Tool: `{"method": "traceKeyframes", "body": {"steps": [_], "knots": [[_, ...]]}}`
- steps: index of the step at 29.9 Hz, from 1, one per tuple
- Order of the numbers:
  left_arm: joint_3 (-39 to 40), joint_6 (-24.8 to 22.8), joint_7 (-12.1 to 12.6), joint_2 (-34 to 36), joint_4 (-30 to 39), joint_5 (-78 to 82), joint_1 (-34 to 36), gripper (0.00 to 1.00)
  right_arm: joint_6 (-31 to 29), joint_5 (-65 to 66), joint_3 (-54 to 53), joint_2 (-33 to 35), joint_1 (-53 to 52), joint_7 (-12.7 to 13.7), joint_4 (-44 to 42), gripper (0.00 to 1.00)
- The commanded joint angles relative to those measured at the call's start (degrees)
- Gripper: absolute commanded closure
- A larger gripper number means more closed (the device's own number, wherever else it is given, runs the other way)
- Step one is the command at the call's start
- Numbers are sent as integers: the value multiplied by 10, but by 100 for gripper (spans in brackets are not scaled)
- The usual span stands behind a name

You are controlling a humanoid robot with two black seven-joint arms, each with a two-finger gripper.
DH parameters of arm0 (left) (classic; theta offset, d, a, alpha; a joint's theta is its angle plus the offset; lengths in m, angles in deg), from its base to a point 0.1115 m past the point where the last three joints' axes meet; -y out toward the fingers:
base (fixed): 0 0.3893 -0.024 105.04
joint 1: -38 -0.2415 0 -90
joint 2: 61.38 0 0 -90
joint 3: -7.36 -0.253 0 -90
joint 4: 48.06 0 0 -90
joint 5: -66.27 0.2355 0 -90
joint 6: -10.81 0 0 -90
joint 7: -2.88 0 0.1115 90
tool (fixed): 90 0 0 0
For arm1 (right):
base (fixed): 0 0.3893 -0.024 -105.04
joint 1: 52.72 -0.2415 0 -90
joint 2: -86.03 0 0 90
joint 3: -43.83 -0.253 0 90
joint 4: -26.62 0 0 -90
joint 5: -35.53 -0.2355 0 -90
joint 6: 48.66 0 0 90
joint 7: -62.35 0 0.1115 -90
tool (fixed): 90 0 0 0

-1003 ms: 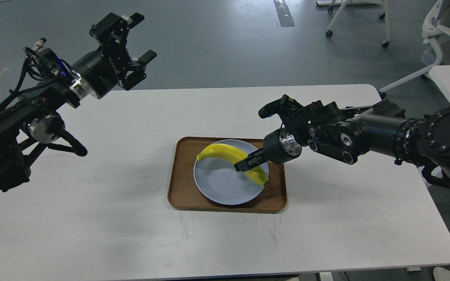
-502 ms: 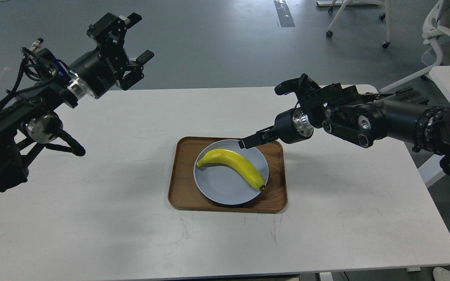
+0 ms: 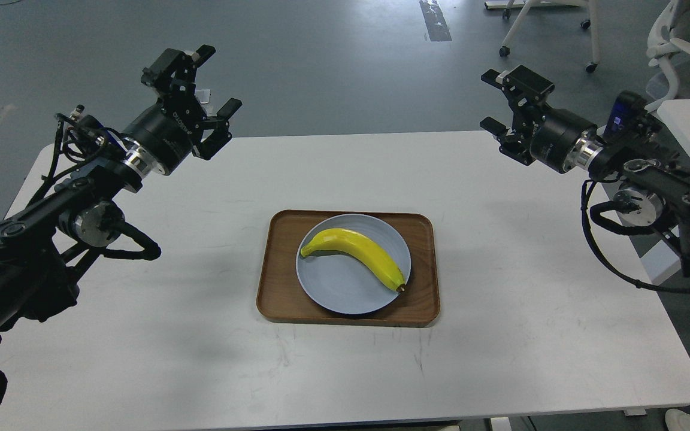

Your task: Place banana on plate with both arms

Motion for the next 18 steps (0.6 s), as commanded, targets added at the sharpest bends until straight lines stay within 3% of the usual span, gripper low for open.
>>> {"method": "traceKeyframes", "body": {"steps": [1, 11, 18], "knots": [[2, 5, -1, -33, -13, -4, -22, 2, 1, -40, -76, -21, 54, 0, -3, 0], [22, 3, 4, -98, -67, -9, -59, 2, -1, -64, -95, -28, 101, 0, -11, 0], [20, 0, 9, -106, -69, -8, -62, 2, -4, -64, -94, -33, 110, 0, -11, 0]]}}
